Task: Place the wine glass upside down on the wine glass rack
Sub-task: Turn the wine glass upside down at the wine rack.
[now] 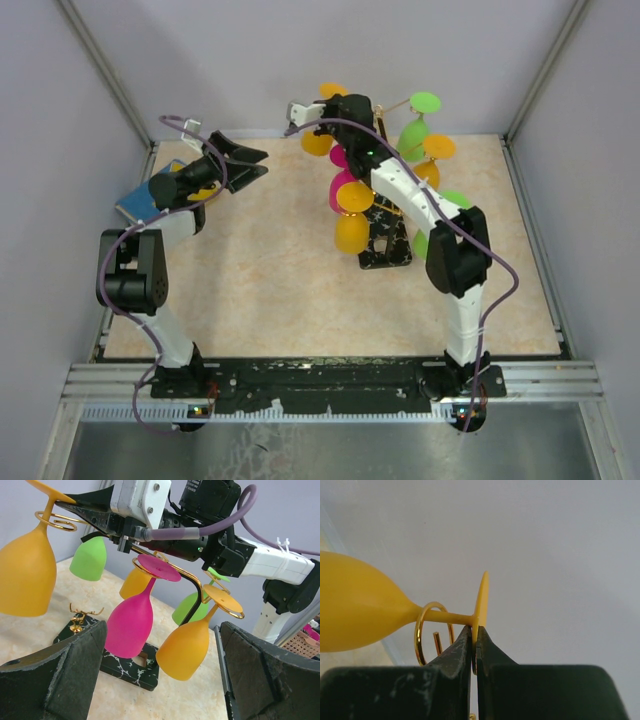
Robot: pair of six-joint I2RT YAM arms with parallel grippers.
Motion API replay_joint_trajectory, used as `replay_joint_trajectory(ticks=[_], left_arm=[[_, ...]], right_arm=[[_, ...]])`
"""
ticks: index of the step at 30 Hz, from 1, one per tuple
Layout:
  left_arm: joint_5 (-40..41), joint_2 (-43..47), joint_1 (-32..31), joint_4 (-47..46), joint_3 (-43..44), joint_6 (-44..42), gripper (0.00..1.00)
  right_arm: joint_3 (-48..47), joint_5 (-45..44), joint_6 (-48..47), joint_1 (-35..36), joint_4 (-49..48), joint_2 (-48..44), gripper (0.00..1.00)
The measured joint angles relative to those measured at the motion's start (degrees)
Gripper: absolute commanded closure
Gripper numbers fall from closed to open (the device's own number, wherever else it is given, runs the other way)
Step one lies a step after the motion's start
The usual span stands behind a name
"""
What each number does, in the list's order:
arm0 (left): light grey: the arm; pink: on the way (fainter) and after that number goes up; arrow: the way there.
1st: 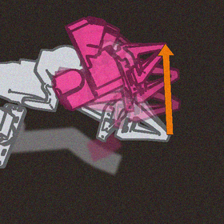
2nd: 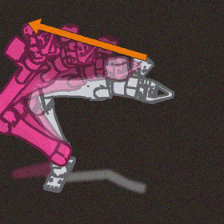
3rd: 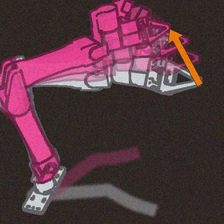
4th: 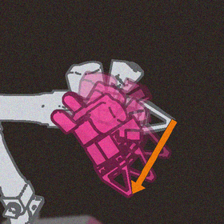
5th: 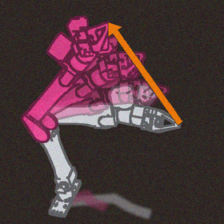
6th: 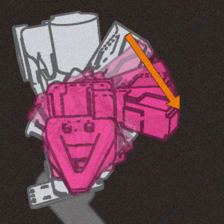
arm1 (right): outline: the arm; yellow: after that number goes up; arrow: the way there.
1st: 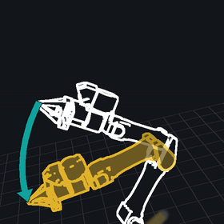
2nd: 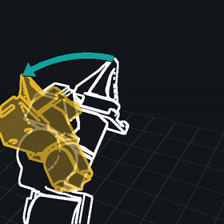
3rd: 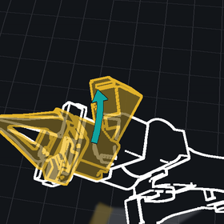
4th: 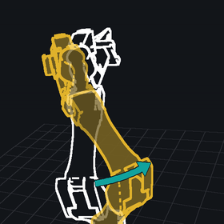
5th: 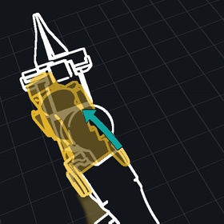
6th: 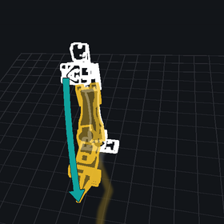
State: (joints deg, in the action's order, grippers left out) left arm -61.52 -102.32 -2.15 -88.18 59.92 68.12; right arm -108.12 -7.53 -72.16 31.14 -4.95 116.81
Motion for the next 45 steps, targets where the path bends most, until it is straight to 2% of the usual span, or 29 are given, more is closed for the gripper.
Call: replay_joint_trajectory(ticks=[11, 20, 33, 45], left_arm=[[0.04, 0.0, 0.0, 0.0, -0.39, -0.04, 0.0], [0.02, 0.11, 0.0, 0.0, -0.39, -0.09, 0.0], [0.0, 0.13, 0.0, -0.02, -0.39, -0.22, 0.0], [0.0, 0.11, 0.0, -0.02, -0.37, -0.22, 0.0]], right_arm=[[3.39, -2.05, -0.46, 2.58, -0.15, -0.42, 1.0], [8.96, -6.01, -2.32, 3.32, -2.12, -4.87, 1.0], [9.25, -9.01, -3.3, 3.23, 0.68, -7.52, 1.0], [9.25, -10.97, -3.26, 3.23, 3.02, -8.96, 0.81]])
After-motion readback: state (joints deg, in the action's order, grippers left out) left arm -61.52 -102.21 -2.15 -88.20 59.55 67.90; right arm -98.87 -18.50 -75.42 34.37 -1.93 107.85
